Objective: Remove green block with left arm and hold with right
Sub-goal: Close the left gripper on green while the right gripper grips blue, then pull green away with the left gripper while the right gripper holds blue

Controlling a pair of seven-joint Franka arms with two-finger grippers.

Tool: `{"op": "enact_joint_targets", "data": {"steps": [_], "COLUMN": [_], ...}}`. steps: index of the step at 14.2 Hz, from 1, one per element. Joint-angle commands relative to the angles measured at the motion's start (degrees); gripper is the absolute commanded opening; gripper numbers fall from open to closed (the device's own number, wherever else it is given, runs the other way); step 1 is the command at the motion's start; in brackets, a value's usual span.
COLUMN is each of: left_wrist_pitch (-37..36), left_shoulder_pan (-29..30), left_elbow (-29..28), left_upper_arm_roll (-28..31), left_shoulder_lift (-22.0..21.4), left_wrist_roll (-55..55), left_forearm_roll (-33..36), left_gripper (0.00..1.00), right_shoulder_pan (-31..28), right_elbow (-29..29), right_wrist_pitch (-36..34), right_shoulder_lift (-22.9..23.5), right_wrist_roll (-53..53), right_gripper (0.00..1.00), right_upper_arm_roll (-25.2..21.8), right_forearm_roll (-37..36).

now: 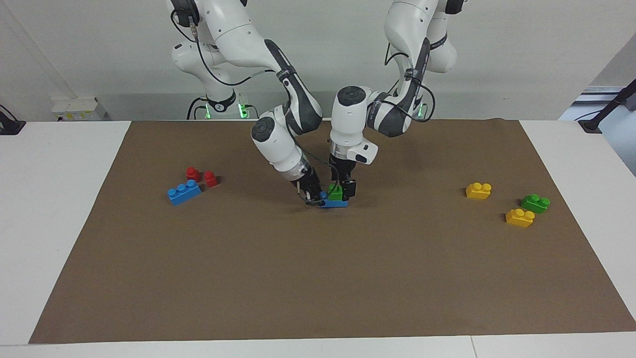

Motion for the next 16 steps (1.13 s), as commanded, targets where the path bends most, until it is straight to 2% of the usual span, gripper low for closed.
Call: {"op": "enact_joint_targets", "data": {"steps": [1,2,8,13,16], "left_wrist_pitch": [0.1,0.5,-0.6,-8.1,-12.7], "left_shoulder_pan": [-1.1,-1.1,-1.1,1.6,5.5], "left_elbow": [1.1,0.9,0.9,1.0,1.6], "left_upper_arm_roll": [0.6,0.5,0.4,0.4,0.5], "left_shoulder_lift": [1.0,1.1,-0.3,-7.5,-10.7], "left_wrist_roll": [-1.7,-1.3,-0.9,4.9,15.9], "left_forearm_roll": [2.5,3.7,4.9,4.2,-1.4], "left_gripper": [0.35,0.0,0.0,0.0,0.0], "right_shoulder_pan": [0.2,0.2,0.3,0.0,-2.0], "right_elbow": [-0.3,-0.2,-0.3,0.6,1.9], "right_wrist_pitch": [1.7,1.7,1.7,1.0,-1.1], "right_shoulder_lift": [0.2,0.2,0.2,0.2,-0.9], "right_wrist_roll": [-1.7,-1.7,-1.7,-1.9,-3.6], "right_gripper": [0.0,0.0,0.0,0.0,0.0], "right_upper_arm_roll": [-0.1,-0.1,-0.1,-0.1,-0.6], "right_forearm_roll": [2.0,2.0,2.0,2.0,1.2]}}
